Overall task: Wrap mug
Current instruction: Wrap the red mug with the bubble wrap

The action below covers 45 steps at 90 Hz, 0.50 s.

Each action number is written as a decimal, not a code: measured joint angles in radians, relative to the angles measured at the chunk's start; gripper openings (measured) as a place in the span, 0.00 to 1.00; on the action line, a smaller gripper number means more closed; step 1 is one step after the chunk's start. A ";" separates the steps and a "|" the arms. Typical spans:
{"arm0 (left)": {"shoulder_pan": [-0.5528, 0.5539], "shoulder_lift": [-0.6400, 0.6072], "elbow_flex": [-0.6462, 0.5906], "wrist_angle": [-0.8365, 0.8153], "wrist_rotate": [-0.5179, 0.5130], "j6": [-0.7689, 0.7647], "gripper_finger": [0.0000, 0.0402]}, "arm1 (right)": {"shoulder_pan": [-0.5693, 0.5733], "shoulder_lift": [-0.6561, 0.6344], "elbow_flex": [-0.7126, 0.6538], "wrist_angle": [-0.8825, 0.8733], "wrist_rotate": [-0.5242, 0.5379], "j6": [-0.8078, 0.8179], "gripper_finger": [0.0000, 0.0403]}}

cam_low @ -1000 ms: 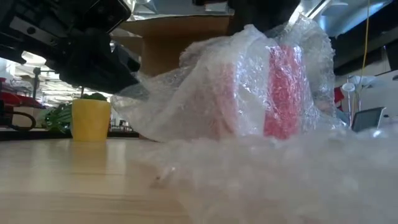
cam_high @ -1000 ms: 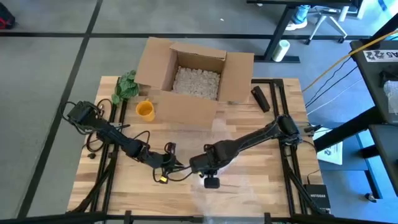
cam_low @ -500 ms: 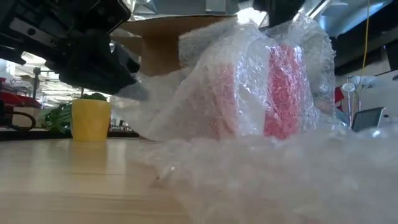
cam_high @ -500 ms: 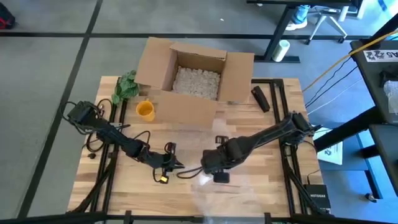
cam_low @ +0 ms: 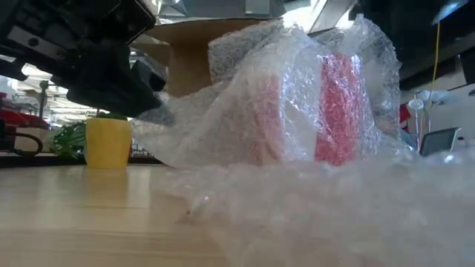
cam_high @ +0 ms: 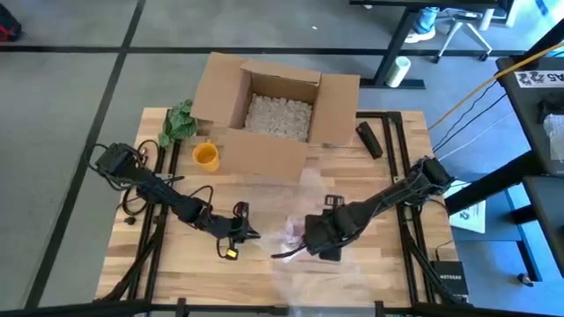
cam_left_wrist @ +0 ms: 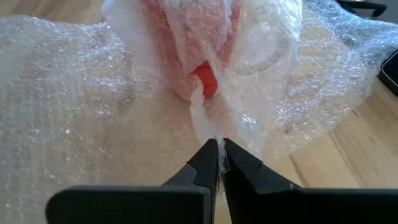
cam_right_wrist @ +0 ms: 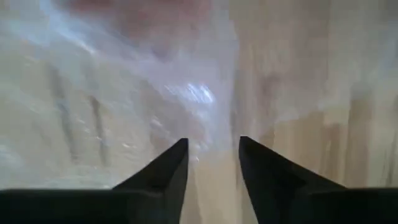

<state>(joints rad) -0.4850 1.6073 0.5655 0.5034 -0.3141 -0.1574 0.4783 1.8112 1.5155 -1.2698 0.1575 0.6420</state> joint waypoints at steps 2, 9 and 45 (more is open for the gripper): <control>0.000 0.000 0.000 0.000 0.000 0.000 0.00 | 0.000 -0.017 -0.030 0.029 -0.001 0.010 0.36; 0.000 0.000 0.000 0.000 0.000 0.005 0.00 | 0.000 -0.080 -0.125 0.134 -0.003 0.046 0.37; 0.010 0.000 0.000 0.015 0.000 0.008 0.00 | -0.001 -0.217 -0.369 0.429 0.033 0.112 0.37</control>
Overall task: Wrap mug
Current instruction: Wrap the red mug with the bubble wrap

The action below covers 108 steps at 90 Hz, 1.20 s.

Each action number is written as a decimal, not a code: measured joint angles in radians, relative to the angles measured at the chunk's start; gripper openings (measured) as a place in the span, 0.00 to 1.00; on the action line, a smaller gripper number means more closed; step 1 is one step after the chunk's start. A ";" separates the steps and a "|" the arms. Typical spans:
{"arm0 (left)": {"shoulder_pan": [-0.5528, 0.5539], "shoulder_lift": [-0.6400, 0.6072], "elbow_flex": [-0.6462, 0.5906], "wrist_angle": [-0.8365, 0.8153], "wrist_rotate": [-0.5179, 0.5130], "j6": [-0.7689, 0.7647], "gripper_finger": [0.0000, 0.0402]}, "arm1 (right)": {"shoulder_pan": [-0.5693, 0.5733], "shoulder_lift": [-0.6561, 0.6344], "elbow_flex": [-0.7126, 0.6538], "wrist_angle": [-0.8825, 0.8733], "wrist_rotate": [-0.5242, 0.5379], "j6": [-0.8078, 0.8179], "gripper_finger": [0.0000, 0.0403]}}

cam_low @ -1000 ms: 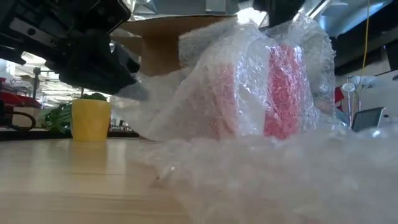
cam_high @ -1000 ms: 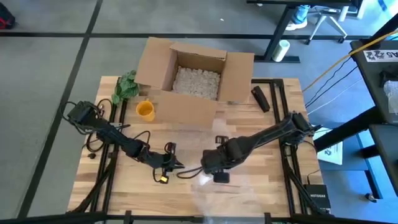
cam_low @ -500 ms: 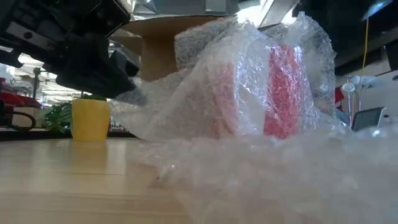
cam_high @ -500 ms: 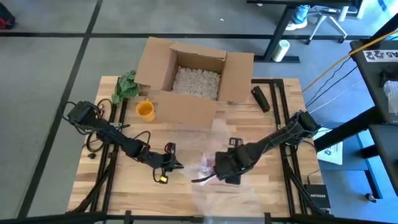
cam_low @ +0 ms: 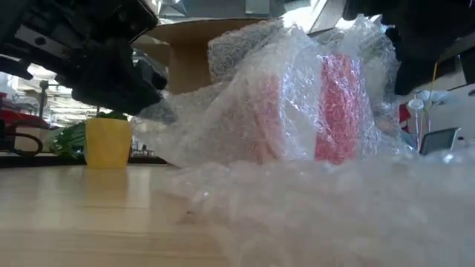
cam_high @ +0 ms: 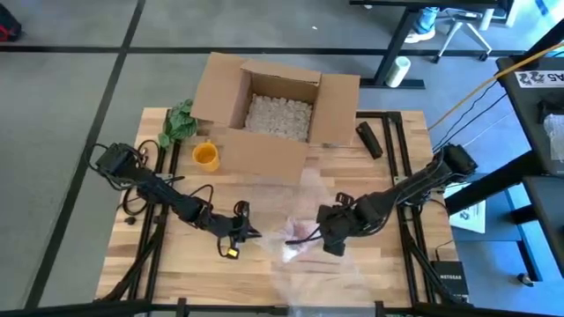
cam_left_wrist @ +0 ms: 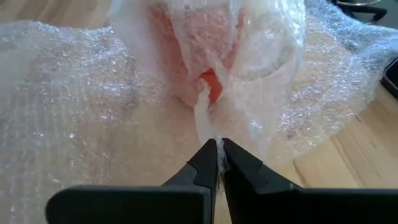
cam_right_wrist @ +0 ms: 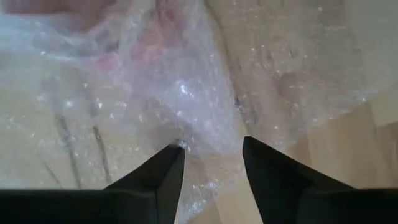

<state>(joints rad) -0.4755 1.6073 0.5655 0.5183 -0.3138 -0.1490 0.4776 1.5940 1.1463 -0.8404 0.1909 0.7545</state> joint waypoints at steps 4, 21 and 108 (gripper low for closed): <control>0.000 0.000 0.000 -0.001 0.000 0.000 0.00 | 0.000 0.000 -0.005 0.024 0.001 -0.003 0.34; 0.000 0.000 0.000 -0.001 0.000 0.003 0.00 | 0.000 0.000 -0.008 0.054 -0.001 -0.018 0.09; 0.014 0.000 0.016 0.051 0.083 -0.004 0.00 | 0.007 0.000 0.048 0.165 -0.002 -0.082 0.00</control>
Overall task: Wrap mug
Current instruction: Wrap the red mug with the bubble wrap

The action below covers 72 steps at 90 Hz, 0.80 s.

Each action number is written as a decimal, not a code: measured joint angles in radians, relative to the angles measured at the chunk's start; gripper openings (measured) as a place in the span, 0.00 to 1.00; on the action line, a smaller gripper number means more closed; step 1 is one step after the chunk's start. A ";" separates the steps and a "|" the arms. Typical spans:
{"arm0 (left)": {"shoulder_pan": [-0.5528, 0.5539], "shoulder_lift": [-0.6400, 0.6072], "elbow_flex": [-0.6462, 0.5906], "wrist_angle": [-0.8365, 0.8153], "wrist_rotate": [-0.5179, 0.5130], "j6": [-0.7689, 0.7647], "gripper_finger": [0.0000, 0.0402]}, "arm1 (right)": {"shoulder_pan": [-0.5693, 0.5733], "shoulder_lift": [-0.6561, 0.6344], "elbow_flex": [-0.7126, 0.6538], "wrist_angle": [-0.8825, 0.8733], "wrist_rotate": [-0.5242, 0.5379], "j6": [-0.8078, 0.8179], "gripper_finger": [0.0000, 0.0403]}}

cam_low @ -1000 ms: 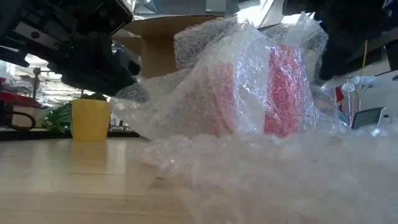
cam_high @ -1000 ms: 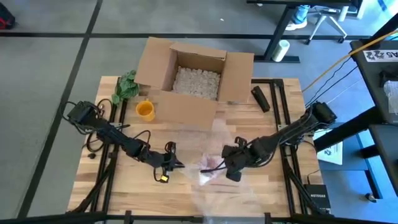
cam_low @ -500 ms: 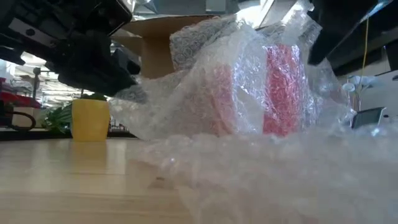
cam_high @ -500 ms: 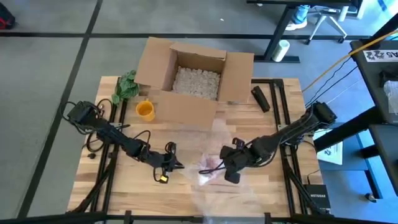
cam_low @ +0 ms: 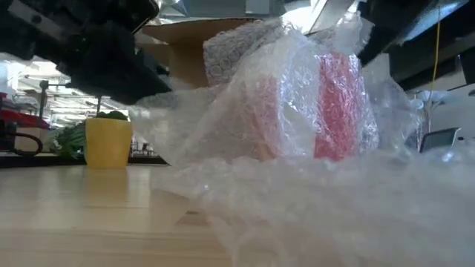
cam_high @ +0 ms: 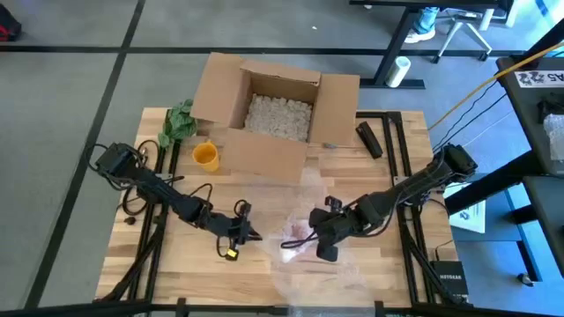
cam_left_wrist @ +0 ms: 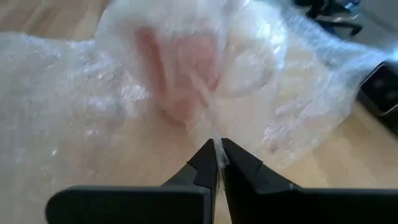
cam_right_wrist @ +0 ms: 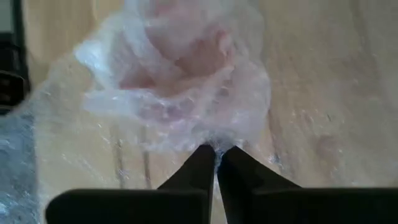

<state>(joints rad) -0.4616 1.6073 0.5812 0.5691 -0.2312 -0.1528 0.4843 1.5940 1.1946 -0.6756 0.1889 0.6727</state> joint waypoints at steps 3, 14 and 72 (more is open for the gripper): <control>0.005 0.000 0.008 -0.005 0.008 -0.001 0.00 | 0.000 0.000 0.000 0.011 -0.004 -0.002 0.00; 0.025 0.008 0.034 -0.012 0.041 0.008 0.00 | 0.000 0.000 0.000 0.070 -0.027 -0.026 0.00; 0.096 0.238 0.276 -0.071 0.222 0.085 0.00 | -0.042 0.000 0.000 0.208 -0.113 -0.102 0.00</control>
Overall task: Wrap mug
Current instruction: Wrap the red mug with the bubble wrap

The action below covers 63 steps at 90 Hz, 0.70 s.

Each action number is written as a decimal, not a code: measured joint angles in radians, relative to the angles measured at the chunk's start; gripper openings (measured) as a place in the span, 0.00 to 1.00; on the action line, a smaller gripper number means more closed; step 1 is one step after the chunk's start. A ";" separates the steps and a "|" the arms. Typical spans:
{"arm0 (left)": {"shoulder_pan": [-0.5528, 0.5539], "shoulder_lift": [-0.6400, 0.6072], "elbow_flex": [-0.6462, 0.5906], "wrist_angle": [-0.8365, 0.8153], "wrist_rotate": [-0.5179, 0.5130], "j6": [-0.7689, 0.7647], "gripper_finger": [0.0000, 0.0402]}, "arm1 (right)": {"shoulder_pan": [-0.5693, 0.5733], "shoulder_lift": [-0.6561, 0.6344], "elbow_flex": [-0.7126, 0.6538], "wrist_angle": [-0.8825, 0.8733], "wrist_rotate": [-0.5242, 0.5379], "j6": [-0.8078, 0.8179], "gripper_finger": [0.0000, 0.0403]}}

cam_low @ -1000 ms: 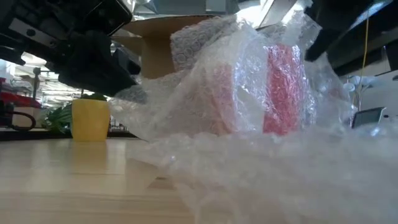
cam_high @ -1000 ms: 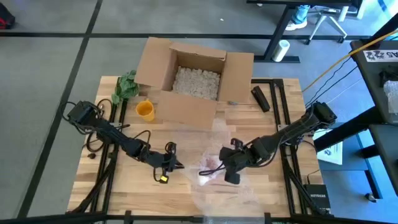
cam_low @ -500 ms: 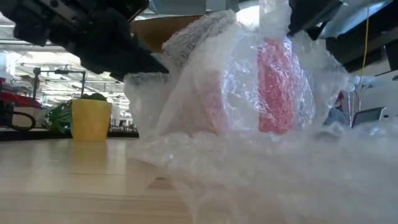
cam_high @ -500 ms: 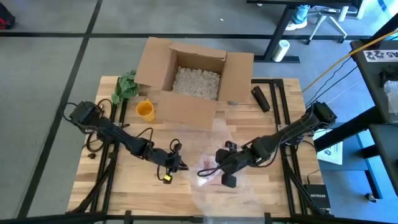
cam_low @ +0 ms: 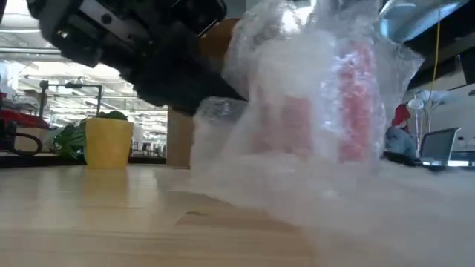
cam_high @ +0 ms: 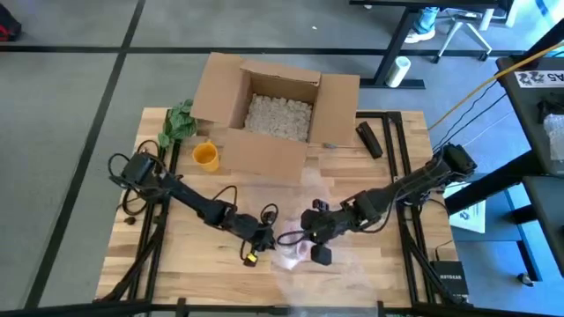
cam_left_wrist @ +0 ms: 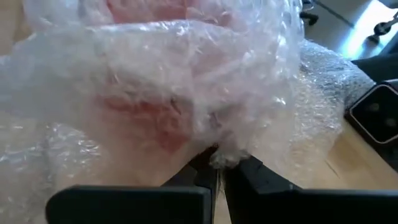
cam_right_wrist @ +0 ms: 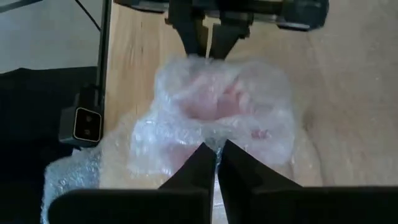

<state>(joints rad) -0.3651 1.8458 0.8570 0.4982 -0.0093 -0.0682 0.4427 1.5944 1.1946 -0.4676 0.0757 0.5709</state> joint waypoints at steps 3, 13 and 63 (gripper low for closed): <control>0.005 0.000 0.008 -0.010 0.000 0.002 0.00 | 0.000 0.000 0.000 -0.001 -0.005 0.000 0.00; 0.027 0.000 0.031 -0.042 0.000 0.005 0.00 | 0.000 0.014 0.000 0.009 -0.041 0.000 0.00; 0.073 0.000 0.039 -0.042 0.008 0.022 0.00 | -0.073 0.147 0.005 -0.023 -0.172 -0.003 0.00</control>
<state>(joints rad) -0.2916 1.8458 0.8959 0.4563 -0.0009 -0.0463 0.3697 1.7414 1.1999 -0.4907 -0.0963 0.5674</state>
